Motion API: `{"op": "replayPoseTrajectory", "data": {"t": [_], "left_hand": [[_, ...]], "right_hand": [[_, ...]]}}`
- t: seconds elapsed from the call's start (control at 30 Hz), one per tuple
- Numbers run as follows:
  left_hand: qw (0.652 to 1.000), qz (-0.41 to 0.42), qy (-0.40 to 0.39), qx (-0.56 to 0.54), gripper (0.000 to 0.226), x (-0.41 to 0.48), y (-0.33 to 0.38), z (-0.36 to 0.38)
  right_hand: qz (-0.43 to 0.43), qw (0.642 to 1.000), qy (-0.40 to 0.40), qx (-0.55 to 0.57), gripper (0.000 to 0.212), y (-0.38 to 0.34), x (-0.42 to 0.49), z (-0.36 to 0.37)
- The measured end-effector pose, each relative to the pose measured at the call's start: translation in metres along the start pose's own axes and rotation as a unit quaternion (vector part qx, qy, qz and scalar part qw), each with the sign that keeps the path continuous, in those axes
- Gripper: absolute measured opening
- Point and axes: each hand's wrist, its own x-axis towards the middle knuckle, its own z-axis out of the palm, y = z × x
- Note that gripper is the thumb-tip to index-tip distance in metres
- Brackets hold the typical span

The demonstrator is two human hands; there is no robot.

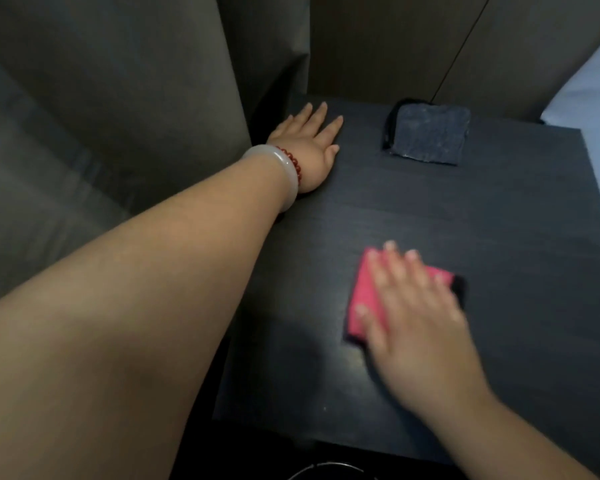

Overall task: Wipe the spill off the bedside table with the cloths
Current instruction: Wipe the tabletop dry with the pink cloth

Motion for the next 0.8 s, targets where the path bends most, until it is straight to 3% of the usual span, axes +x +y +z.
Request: {"op": "replayPoseTrajectory", "data": {"t": [0.07, 0.1, 0.23, 0.33, 0.43, 0.53, 0.63, 0.7, 0.8], "left_hand": [[1.000, -0.002, 0.005, 0.000, 0.056, -0.001, 0.000, 0.001], [1.000, -0.001, 0.005, 0.001, 0.056, -0.001, 0.000, 0.001], [1.000, 0.000, -0.003, 0.000, 0.057, 0.001, -0.002, 0.001], [1.000, 0.000, 0.000, 0.001, 0.057, 0.001, -0.001, 0.000], [1.000, -0.005, 0.003, -0.009, 0.058, -0.005, 0.003, 0.000], [1.000, 0.005, 0.019, -0.006, 0.060, -0.022, 0.004, 0.007], [0.998, 0.045, 0.045, -0.004, 0.062, -0.047, -0.002, 0.016], [0.996, 0.060, 0.060, -0.007, 0.061, -0.060, -0.004, 0.020], [0.995, 0.063, 0.073, -0.011, 0.060, -0.069, -0.003, 0.025]], "right_hand": [[0.085, 0.996, 0.009, 0.001, 0.066, -0.008, 0.009, -0.004], [0.063, 0.998, 0.008, 0.013, 0.066, -0.029, 0.009, -0.003], [-0.178, 0.981, -0.020, 0.075, 0.063, -0.123, -0.020, 0.021], [-0.182, 0.980, -0.032, 0.073, 0.067, -0.098, -0.037, 0.022], [-0.116, 0.993, -0.026, 0.020, 0.067, -0.029, -0.059, 0.011], [0.036, 0.998, -0.034, -0.027, 0.064, 0.034, -0.067, -0.004], [0.119, 0.992, -0.020, -0.030, 0.065, 0.030, -0.064, -0.005], [0.062, 0.998, -0.008, -0.012, 0.067, -0.012, -0.061, 0.000], [-0.112, 0.992, -0.039, 0.033, 0.065, -0.076, -0.072, 0.013]]}}
